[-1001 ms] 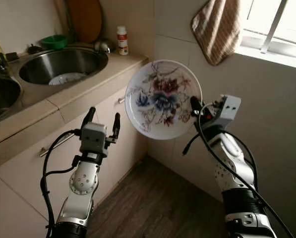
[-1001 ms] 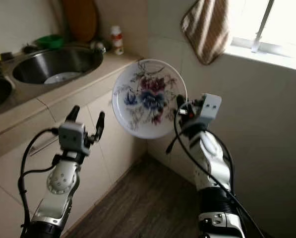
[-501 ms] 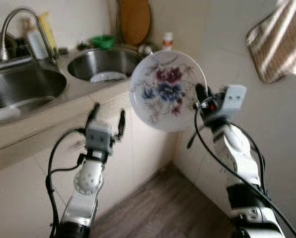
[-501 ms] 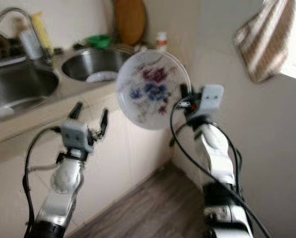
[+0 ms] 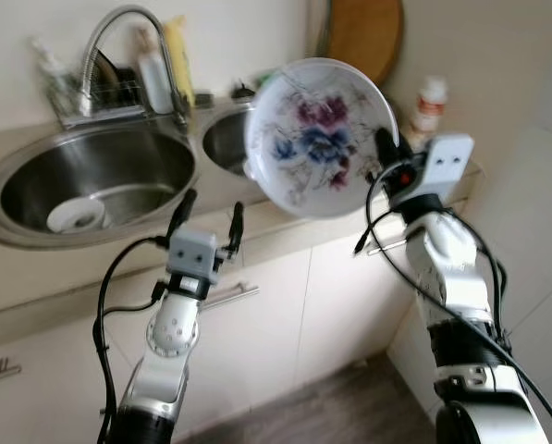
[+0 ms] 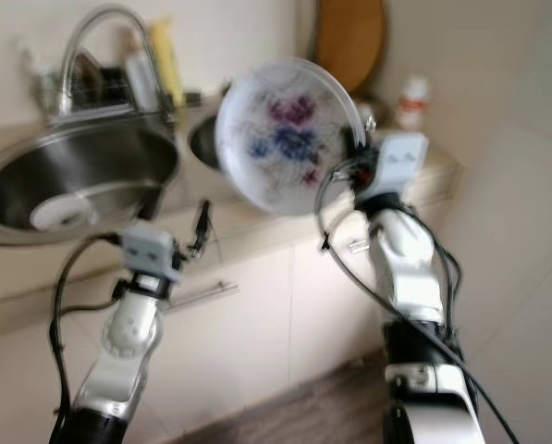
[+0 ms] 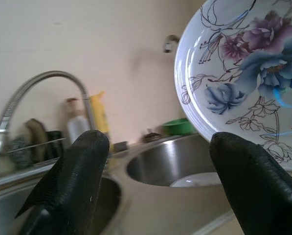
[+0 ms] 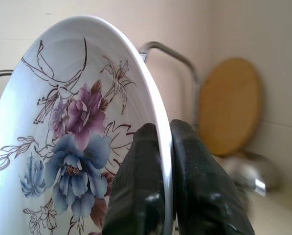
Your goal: Kitchen organization
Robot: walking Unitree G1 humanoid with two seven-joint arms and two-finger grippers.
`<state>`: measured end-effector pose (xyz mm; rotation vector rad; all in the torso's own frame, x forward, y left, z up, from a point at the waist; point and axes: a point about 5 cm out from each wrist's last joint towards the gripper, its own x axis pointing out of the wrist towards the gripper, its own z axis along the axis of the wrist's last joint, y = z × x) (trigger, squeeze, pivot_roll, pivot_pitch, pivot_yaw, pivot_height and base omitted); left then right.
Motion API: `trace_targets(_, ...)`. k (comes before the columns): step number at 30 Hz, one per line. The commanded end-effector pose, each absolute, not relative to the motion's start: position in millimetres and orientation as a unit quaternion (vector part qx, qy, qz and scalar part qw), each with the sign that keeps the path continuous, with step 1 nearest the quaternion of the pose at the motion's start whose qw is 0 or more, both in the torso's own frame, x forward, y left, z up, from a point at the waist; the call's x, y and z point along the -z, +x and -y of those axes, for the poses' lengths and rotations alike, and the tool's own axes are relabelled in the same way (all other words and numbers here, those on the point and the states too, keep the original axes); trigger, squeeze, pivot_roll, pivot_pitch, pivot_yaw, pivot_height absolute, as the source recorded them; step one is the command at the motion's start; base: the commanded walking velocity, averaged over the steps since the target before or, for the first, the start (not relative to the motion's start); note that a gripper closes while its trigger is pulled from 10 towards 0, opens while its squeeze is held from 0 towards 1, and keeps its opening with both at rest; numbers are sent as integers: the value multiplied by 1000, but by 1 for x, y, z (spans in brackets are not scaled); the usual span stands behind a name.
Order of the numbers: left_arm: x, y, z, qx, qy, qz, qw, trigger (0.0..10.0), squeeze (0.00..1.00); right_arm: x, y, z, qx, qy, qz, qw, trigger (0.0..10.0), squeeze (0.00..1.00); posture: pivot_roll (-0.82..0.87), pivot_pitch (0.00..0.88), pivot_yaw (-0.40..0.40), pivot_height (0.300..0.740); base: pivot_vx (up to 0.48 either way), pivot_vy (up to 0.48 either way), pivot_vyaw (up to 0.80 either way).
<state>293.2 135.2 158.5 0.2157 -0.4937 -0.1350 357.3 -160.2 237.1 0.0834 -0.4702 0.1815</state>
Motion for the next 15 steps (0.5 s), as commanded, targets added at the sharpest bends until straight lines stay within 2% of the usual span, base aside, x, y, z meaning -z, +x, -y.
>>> trace_targets(1,-161,293,-141,59,116,249,960,10000,0,-251,359,148,-99,42,259,960,0,0,6,0,-40,740,439,0,800)
trace_targets(2,-161,293,-141,59,116,249,960,10000,0,-251,359,148,-99,42,259,960,0,0,6,0,-40,740,439,0,800)
trace_targets(6,-164,293,-140,59,118,255,958,10000,0,-257,362,154,-80,51,264,960,0,0,6,0,-41,740,382,0,0)
trace_targets(12,-168,292,-138,60,113,272,954,10000,0,-264,368,163,-49,57,266,961,0,0,4,0,-40,740,0,0,0)
trace_targets(15,-170,291,-137,61,116,276,952,10000,0,-265,376,177,7,66,246,967,0,0,8,0,-40,740,0,0,0)
